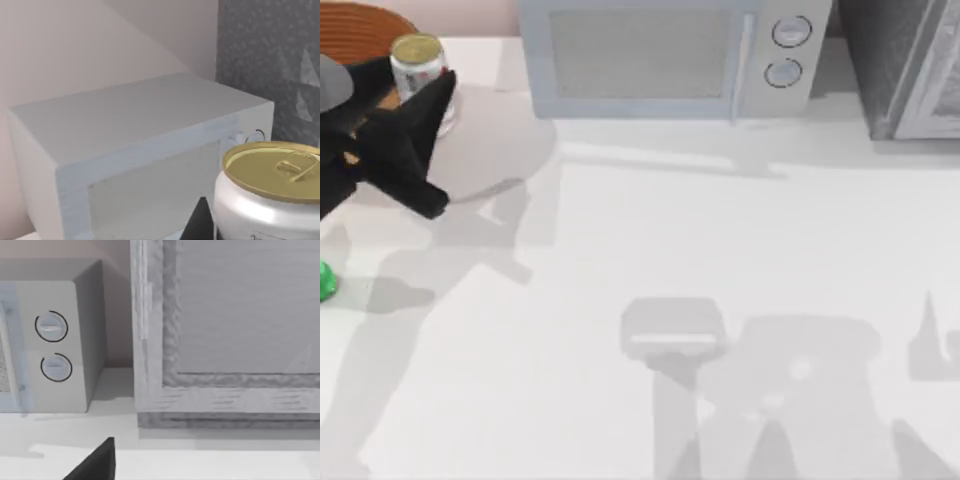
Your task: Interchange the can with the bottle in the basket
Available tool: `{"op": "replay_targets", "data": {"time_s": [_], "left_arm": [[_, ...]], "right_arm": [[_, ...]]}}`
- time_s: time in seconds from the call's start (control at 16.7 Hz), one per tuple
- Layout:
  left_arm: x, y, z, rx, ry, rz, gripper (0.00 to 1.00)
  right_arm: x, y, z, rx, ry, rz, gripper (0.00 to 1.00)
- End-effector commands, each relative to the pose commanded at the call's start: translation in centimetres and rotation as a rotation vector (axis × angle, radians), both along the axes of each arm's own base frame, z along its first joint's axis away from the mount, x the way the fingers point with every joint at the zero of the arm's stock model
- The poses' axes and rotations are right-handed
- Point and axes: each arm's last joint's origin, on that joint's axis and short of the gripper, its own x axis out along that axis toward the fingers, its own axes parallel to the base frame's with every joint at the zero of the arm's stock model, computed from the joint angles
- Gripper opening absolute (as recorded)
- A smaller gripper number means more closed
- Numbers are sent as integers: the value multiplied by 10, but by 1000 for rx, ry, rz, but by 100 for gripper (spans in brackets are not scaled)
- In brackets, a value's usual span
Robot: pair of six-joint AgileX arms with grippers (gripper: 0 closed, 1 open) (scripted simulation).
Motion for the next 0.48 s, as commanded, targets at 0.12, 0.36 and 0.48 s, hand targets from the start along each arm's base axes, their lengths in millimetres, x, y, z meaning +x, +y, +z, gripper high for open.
{"op": "replay_targets", "data": {"time_s": [0.12, 0.36, 0.48], "left_arm": [[35, -17, 2, -2, -17, -134, 0], [105, -58, -26, -2, -38, -397, 0], [133, -79, -54, -1, -40, -520, 0]], "right_arm": [[0, 0, 0, 0, 0, 0, 100], [0, 0, 0, 0, 0, 0, 100], [0, 0, 0, 0, 0, 0, 100]]}}
